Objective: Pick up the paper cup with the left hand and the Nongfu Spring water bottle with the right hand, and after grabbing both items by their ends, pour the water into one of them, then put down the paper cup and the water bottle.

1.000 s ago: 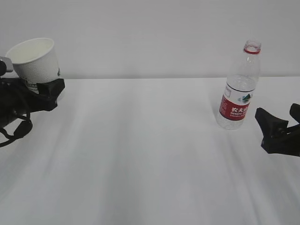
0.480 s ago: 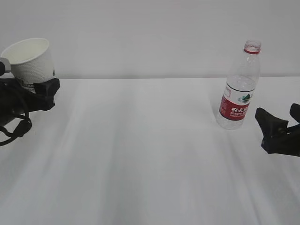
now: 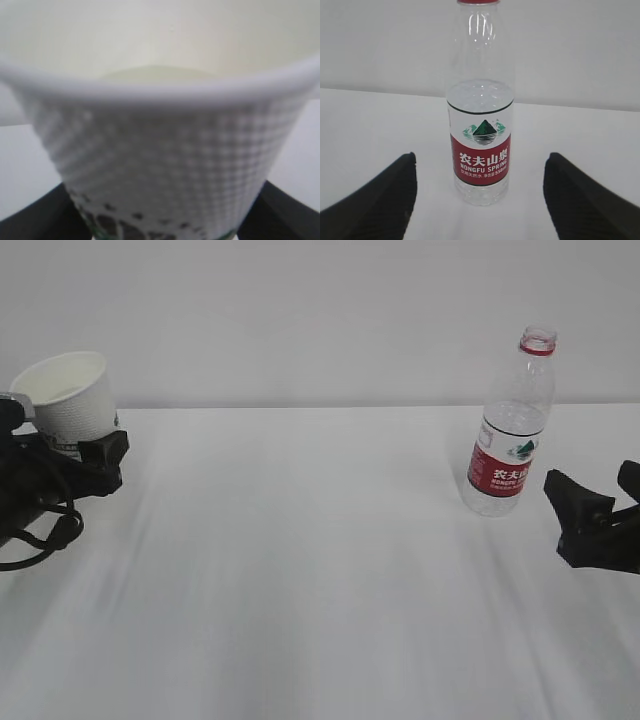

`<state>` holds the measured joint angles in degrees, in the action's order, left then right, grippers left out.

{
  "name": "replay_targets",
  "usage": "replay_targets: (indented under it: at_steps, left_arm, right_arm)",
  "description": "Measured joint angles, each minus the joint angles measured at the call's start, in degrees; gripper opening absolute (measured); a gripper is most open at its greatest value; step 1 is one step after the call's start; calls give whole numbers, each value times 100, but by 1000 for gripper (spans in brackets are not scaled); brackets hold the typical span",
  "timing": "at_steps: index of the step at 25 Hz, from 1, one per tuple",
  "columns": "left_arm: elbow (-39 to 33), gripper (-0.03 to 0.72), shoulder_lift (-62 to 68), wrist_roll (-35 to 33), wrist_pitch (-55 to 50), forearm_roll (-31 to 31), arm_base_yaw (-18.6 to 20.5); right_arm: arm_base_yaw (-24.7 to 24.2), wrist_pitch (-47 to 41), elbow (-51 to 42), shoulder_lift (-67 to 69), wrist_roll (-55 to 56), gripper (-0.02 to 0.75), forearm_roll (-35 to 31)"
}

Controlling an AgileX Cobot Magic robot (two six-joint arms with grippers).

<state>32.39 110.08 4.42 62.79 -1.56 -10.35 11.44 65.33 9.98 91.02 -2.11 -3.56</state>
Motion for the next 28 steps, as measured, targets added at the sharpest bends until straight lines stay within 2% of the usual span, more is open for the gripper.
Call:
replay_targets:
  at_steps: [11,28]
  left_arm:
    - [57,539,534,0,62,430,12]
    - [985,538,1294,-2,62,443,57]
  right_arm:
    - [0,0,0,0,148,593,89]
    - [0,11,0,0,161,593,102]
